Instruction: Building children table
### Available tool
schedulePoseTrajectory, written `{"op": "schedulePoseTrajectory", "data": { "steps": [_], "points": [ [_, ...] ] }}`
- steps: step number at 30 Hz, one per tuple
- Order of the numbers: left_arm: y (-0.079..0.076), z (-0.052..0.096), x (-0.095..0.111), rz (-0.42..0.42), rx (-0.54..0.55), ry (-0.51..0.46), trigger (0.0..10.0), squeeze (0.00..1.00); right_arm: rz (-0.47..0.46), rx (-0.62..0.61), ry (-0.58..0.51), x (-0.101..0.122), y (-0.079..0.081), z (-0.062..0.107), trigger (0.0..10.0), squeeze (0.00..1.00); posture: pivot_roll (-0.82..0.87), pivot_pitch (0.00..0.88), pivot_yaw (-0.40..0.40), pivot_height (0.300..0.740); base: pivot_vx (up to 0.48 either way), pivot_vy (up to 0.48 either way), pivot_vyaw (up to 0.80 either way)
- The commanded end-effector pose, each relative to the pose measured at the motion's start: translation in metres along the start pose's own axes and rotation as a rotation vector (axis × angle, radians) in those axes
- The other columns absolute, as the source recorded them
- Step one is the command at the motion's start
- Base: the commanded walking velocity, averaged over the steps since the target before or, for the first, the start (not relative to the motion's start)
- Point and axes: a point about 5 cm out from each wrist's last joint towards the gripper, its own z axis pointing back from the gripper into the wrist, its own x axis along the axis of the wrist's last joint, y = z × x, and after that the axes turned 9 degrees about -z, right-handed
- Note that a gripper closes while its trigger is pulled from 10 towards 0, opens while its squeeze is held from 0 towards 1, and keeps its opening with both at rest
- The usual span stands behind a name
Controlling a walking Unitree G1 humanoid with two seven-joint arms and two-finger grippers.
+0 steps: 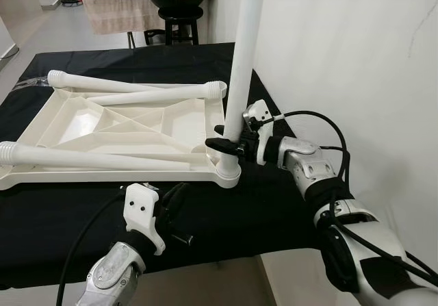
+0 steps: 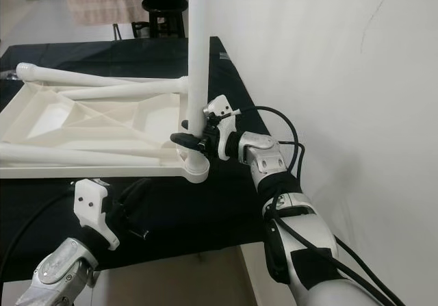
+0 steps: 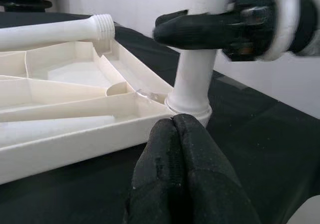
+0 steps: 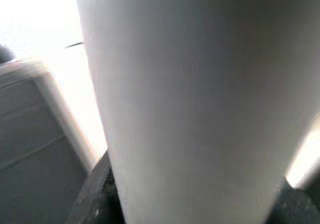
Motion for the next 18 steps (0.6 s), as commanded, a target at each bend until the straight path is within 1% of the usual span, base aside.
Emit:
{"op": "schedulePoseTrajectory", "data": {
  "steps": [1,2,3,4,5,6,7,9,10,14,15,17,18],
  "points": [
    [0.002,0.002,-0.001,-0.006,0.002,0.013,10.0,0.0,-0.027,-0.451,0.008,-0.025,-0.005,0.017,0.0,0.0,0.04,0.065,-0.065,0.74,0.0,0.0,0.0],
    [0.002,0.002,-0.001,-0.006,0.002,0.013,10.0,0.0,-0.027,-0.451,0.008,-0.025,-0.005,0.017,0.0,0.0,0.04,0.065,-0.065,0.74,0.0,0.0,0.0],
    [0.004,0.002,-0.001,-0.006,0.002,0.012,10.0,0.0,-0.05,-0.506,-0.028,-0.031,0.011,0.027,0.0,0.0,0.03,0.067,-0.056,0.74,0.0,0.0,0.0],
    [0.004,0.002,-0.001,-0.006,0.002,0.012,10.0,0.0,-0.05,-0.506,-0.028,-0.031,0.011,0.027,0.0,0.0,0.03,0.067,-0.056,0.74,0.0,0.0,0.0],
    [0.004,0.002,-0.002,-0.008,0.001,0.014,10.0,0.0,0.016,-0.401,-0.037,-0.027,0.031,0.025,0.0,0.0,0.0,0.042,-0.044,0.74,0.0,0.0,0.0],
    [0.004,0.002,-0.002,-0.008,0.001,0.014,10.0,0.0,0.016,-0.401,-0.037,-0.027,0.031,0.025,0.0,0.0,0.0,0.042,-0.044,0.74,0.0,0.0,0.0],
    [0.004,0.001,-0.002,-0.007,-0.001,0.014,10.0,0.0,0.023,-0.338,-0.04,-0.022,0.038,0.021,0.0,0.0,0.01,0.037,-0.052,0.74,0.0,0.0,0.0],
    [0.004,0.001,-0.002,-0.007,-0.001,0.014,10.0,0.0,0.023,-0.338,-0.04,-0.022,0.038,0.021,0.0,0.0,0.01,0.037,-0.052,0.74,0.0,0.0,0.0],
    [0.004,0.0,-0.002,-0.014,0.001,0.013,10.0,0.0,0.046,-0.239,0.014,-0.025,0.042,0.007,0.0,0.0,0.02,0.044,-0.067,0.74,0.0,0.0,0.0],
    [0.004,0.0,-0.002,-0.015,0.019,0.009,10.0,0.0,0.06,-0.197,0.028,-0.026,0.045,0.002,0.0,0.0,0.03,0.042,-0.071,0.74,0.0,0.0,0.0],
    [0.005,0.0,-0.003,-0.012,0.019,0.009,10.0,0.0,0.047,-0.168,0.037,-0.026,0.045,0.001,10.0,0.0,0.02,0.038,-0.068,0.74,0.0,0.0,0.0],
    [0.005,0.0,-0.003,-0.012,0.019,0.009,10.0,0.0,0.047,-0.168,0.037,-0.026,0.045,0.001,10.0,0.0,0.02,0.038,-0.068,0.74,0.0,0.0,0.0],
    [0.004,-0.001,-0.003,-0.01,0.015,0.01,10.0,0.0,0.032,-0.107,0.043,-0.025,0.052,0.001,10.0,1.0,0.01,0.039,-0.058,0.74,0.0,0.0,0.0]
  ]
}}
